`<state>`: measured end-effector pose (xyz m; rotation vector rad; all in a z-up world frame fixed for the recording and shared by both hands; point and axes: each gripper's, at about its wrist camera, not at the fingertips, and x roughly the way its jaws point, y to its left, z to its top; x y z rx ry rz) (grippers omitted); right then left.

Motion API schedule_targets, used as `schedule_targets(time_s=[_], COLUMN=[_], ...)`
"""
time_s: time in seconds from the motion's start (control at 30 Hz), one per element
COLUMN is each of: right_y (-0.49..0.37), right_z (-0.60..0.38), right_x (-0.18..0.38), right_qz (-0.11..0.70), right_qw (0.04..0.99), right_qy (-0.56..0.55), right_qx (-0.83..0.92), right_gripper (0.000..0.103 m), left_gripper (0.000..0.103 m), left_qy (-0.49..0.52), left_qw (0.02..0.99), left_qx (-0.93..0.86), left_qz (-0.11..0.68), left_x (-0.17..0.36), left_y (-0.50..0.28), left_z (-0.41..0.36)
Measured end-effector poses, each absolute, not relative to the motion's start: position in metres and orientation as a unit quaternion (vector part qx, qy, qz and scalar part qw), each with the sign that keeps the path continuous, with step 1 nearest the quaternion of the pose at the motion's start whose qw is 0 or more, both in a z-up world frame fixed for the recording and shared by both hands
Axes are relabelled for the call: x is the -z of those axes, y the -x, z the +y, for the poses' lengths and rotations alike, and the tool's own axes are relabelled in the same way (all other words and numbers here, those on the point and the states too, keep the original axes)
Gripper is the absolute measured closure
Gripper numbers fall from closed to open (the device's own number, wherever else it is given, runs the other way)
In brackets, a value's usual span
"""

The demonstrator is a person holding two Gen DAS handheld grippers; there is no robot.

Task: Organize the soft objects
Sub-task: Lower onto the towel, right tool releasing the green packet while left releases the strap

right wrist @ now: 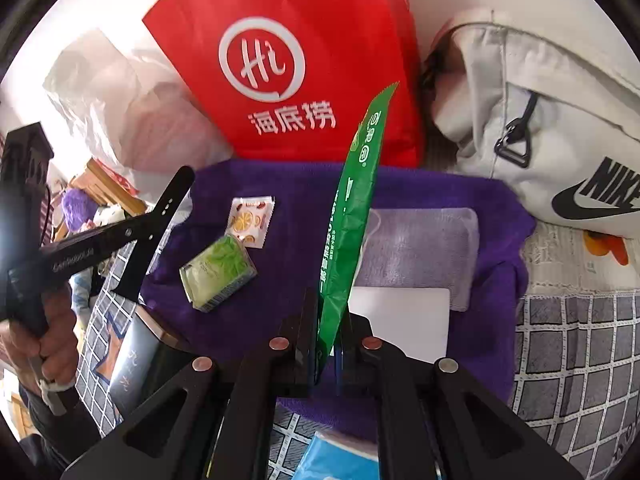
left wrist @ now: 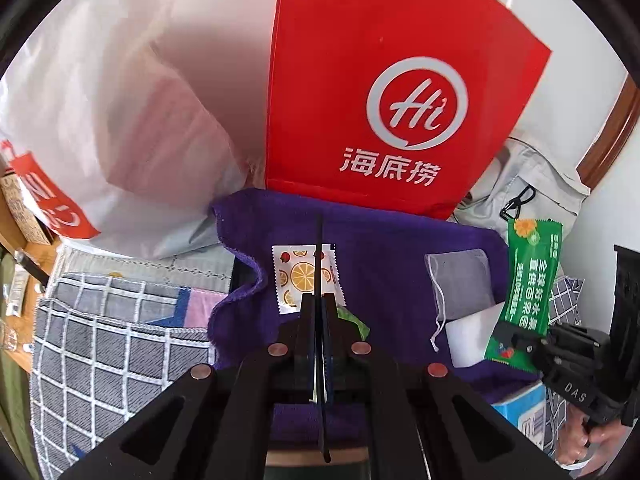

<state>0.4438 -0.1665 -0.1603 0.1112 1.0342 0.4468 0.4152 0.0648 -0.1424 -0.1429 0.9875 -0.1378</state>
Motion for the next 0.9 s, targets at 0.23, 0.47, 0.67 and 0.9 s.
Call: schedule_targets(time_s=[0.23, 0.47, 0.67, 0.9], right_y=[-0.453, -0.457, -0.456, -0.456], right_z=[-0.168, -0.171, -0.176, -0.176], right_x=[0.183, 0.19, 0.19, 0.188], right_qz=[0.522, 0.529, 0.531, 0.531], right_qw=[0.822, 0.815, 0.813, 0.815], right_qy=[-0.062, -0.071, -0.072, -0.062], right_qx=[-0.221, -0.225, -0.227, -0.224], right_gripper=[0.096, 0.095, 0.095, 0.086], left_gripper=[0.099, 0.099, 0.099, 0.099], left_qy=[0.077, 0.069, 0.071, 0.077], left_qw=[0.862, 0.856, 0.845, 0.844], left_qx=[0.083, 0.082, 0.082, 0.082], left_qz=[0.494, 0.506, 0.523, 0.525], left_x=[0.166, 0.18, 0.193, 0.195], left_y=[-0.431, -0.441, -0.448, -0.45], left_z=[0.062, 0.058, 0.055, 0.054])
